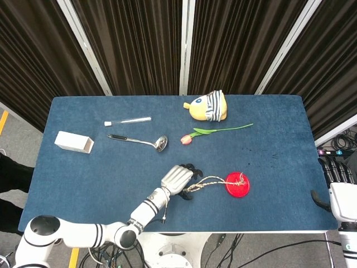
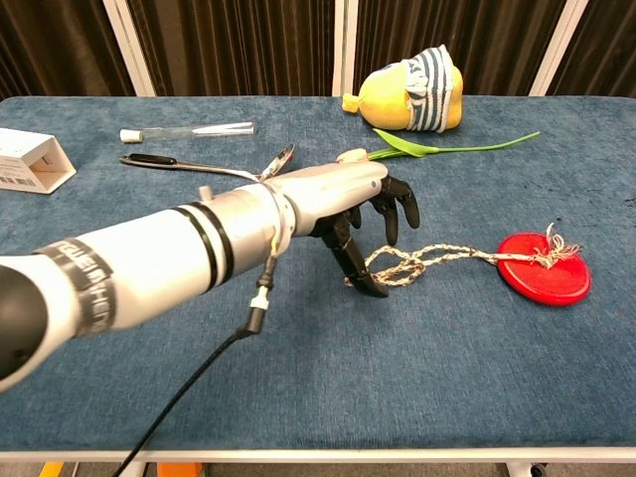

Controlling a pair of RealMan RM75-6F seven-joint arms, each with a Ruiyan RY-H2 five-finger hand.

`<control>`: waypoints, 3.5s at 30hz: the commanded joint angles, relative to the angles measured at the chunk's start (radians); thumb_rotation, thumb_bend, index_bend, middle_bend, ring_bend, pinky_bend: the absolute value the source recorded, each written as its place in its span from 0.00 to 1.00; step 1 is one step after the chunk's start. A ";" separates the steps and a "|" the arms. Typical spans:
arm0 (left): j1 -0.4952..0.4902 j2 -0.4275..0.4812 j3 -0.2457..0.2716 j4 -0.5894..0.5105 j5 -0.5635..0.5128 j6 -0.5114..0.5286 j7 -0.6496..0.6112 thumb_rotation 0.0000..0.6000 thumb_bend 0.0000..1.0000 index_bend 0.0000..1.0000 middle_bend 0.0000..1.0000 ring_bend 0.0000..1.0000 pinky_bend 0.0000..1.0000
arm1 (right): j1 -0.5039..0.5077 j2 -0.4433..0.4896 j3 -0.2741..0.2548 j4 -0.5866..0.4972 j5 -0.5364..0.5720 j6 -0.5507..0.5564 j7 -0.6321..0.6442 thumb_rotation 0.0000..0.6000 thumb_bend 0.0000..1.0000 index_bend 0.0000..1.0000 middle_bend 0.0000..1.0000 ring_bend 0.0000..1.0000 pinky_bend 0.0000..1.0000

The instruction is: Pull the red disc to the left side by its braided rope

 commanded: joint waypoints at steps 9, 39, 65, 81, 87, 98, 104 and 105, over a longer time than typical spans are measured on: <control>-0.040 -0.028 -0.016 0.028 -0.053 0.028 0.023 1.00 0.26 0.34 0.48 0.24 0.36 | 0.001 -0.006 -0.001 0.013 0.001 -0.008 0.010 1.00 0.22 0.00 0.00 0.00 0.00; -0.022 0.003 0.064 -0.032 -0.050 0.067 0.025 1.00 0.46 0.49 0.70 0.42 0.41 | 0.003 -0.022 0.008 0.028 0.004 -0.007 0.017 1.00 0.23 0.00 0.00 0.00 0.00; 0.100 0.161 0.116 -0.124 0.055 0.163 -0.072 1.00 0.54 0.63 0.83 0.52 0.45 | 0.010 -0.025 0.004 0.013 0.006 -0.024 -0.008 1.00 0.24 0.00 0.00 0.00 0.00; 0.270 0.411 0.160 -0.214 0.170 0.265 -0.276 1.00 0.54 0.71 0.85 0.55 0.46 | 0.024 -0.033 -0.003 -0.027 0.005 -0.048 -0.063 1.00 0.24 0.00 0.00 0.00 0.00; 0.317 0.490 0.167 -0.203 0.186 0.270 -0.350 1.00 0.54 0.71 0.85 0.55 0.46 | 0.029 -0.036 -0.002 -0.036 0.011 -0.057 -0.078 1.00 0.24 0.00 0.00 0.00 0.00; 0.411 0.688 0.185 -0.162 0.220 0.266 -0.510 1.00 0.54 0.72 0.86 0.55 0.47 | 0.033 -0.042 -0.001 -0.039 0.015 -0.059 -0.088 1.00 0.24 0.00 0.00 0.00 0.00; 0.470 0.789 0.199 -0.131 0.244 0.279 -0.598 1.00 0.54 0.73 0.86 0.55 0.47 | 0.035 -0.043 -0.001 -0.045 0.018 -0.063 -0.100 1.00 0.25 0.00 0.00 0.00 0.00; 0.476 0.802 0.200 -0.124 0.246 0.279 -0.609 1.00 0.54 0.73 0.86 0.55 0.47 | 0.035 -0.044 -0.002 -0.047 0.016 -0.062 -0.102 1.00 0.25 0.00 0.00 0.00 0.00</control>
